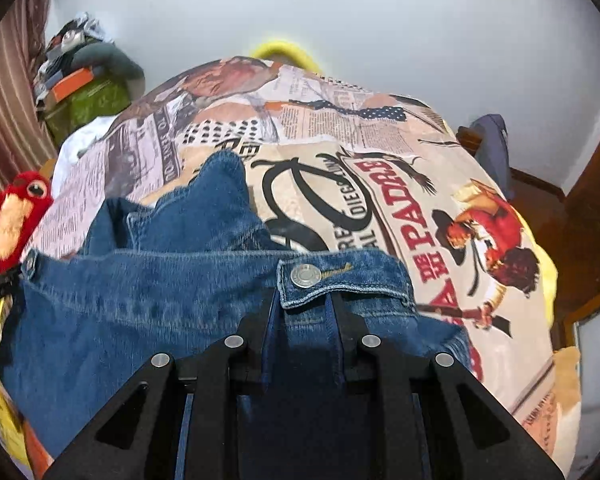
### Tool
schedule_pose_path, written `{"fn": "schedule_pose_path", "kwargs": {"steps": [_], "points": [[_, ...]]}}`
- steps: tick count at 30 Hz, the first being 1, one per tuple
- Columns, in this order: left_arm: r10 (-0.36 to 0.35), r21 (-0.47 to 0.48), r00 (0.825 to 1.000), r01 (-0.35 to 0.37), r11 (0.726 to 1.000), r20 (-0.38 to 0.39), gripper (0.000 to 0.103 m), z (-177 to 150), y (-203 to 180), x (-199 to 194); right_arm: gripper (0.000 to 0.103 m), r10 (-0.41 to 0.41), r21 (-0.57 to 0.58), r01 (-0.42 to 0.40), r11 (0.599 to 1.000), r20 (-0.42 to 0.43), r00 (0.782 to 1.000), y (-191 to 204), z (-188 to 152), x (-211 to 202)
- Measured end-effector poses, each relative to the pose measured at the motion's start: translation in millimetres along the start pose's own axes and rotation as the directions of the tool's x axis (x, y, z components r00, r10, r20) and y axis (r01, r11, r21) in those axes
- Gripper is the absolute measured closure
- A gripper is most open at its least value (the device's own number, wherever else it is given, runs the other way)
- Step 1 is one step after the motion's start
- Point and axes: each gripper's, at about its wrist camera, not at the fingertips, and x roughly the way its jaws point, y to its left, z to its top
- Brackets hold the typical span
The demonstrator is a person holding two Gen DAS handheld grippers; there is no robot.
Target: Fold large clothes
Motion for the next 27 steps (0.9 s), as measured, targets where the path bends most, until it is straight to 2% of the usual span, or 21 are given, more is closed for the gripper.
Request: {"fn": "schedule_pose_path", "kwargs": {"steps": [3, 9, 13, 15, 21, 25, 27], "points": [[-0.074, 0.006, 0.997, 0.074, 0.997, 0.019, 0.013, -4, 10, -20, 0.085, 0.004, -0.049, -0.003, 0.999, 0.019, 1.0, 7, -9, -22], [-0.139, 0.083, 0.986, 0.131, 0.988, 0.094, 0.013, -10, -3, -71, 0.085, 0.08, -0.149, -0.067, 0.987, 0.081, 0.994, 36, -23, -78], [-0.238, 0.107, 0.962, 0.225, 0.969, 0.131, 0.013, -16, -19, -106, 0.085, 0.153, -0.175, -0.135, 0.975, 0.09, 0.984, 58, -34, -104], [-0.294, 0.118, 0.945, 0.278, 0.953, 0.143, 0.013, -21, -31, -120, 0.085, 0.188, -0.183, -0.168, 0.969, 0.094, 0.978, 71, -39, -113], [-0.412, 0.154, 0.9, 0.392, 0.907, 0.138, 0.013, -38, -67, -136, 0.085, 0.25, -0.221, -0.238, 0.946, 0.027, 0.968, 106, -57, -105], [-0.477, 0.173, 0.873, 0.457, 0.873, 0.101, 0.013, -50, -93, -129, 0.085, 0.218, -0.236, -0.222, 0.946, -0.043, 0.975, 117, -67, -79], [-0.483, 0.179, 0.872, 0.465, 0.867, 0.077, 0.013, -56, -106, -120, 0.085, 0.19, -0.228, -0.207, 0.951, -0.096, 0.977, 118, -71, -60]]}}
